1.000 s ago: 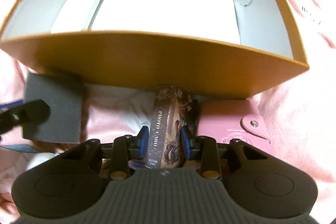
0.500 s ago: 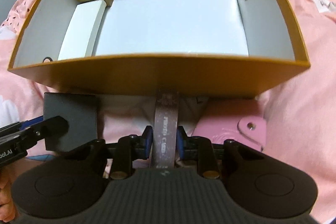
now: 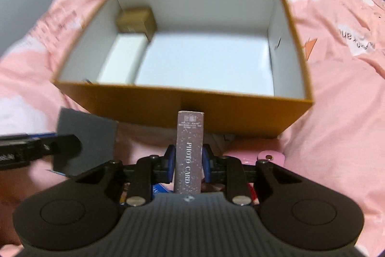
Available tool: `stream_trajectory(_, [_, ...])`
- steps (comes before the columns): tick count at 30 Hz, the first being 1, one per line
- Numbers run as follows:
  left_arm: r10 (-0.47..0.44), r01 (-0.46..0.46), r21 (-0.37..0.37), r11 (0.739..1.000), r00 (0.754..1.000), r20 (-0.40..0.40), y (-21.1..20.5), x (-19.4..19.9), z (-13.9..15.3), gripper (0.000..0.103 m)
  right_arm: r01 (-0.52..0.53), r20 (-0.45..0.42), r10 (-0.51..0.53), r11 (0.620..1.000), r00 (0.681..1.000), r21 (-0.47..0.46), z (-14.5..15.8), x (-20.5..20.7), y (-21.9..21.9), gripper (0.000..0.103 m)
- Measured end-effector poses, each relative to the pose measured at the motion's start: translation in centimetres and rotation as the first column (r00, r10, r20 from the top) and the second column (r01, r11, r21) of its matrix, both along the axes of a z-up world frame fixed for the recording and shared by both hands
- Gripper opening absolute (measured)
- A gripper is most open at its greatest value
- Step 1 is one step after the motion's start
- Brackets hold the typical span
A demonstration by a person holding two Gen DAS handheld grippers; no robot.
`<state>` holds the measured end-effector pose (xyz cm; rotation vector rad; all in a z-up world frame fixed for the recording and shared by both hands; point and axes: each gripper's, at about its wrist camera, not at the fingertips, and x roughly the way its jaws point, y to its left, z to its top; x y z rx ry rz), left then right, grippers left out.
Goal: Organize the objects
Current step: 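Carry the photo card pack with the right tool while the left tool carries the grey box over the box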
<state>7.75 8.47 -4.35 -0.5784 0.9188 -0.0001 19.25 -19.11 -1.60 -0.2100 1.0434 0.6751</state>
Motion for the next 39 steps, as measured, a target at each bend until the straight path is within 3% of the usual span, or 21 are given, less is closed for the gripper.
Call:
stream_trajectory(5, [-0.003,0.006,-0.037,0.999,0.995,0.099,0.0,-0.7,3.5,0.042,0.030,-0.017,-0.027,0.987,0.999,0.158,3.1,-0.7,-2.7,0.024])
stream_trajectory(11, [-0.008,0.012,-0.023,1.000,0.980,0.200,0.1,0.2,7.0,0.042,0.033,0.018,-0.040,0.952,0.999,0.303,6.5,-0.7,-4.5,0.024])
stream_trajectory(19, [-0.030,0.015,0.063,0.998,0.968,0.249,-0.2,6.6,9.3,0.042,0.055,0.083,-0.090,0.931,0.992,0.362,8.5,3.6,-3.0,0.024])
stream_trajectory(23, [-0.059,0.049,0.067,0.997,0.984,0.165,-0.7,10.8,6.8,0.042,0.073,0.074,-0.100,0.951,0.992,0.301,6.8,6.4,-0.9,0.024])
stream_trajectory(28, [-0.053,0.052,-0.059,0.997,0.998,-0.017,-0.3,14.4,0.6,0.042,0.106,0.008,-0.111,0.970,0.994,0.221,2.9,9.1,0.9,0.024])
stream_trajectory(32, [-0.079,0.069,-0.088,0.994,0.990,-0.113,-0.7,15.5,-2.5,0.042,0.129,-0.022,-0.127,0.976,0.992,0.175,0.5,10.3,1.2,0.024])
stream_trajectory(39, [-0.110,0.094,-0.082,0.992,0.971,-0.212,-1.7,16.2,-5.1,0.043,0.142,-0.043,-0.138,0.981,0.990,0.131,-1.8,11.4,1.4,0.024])
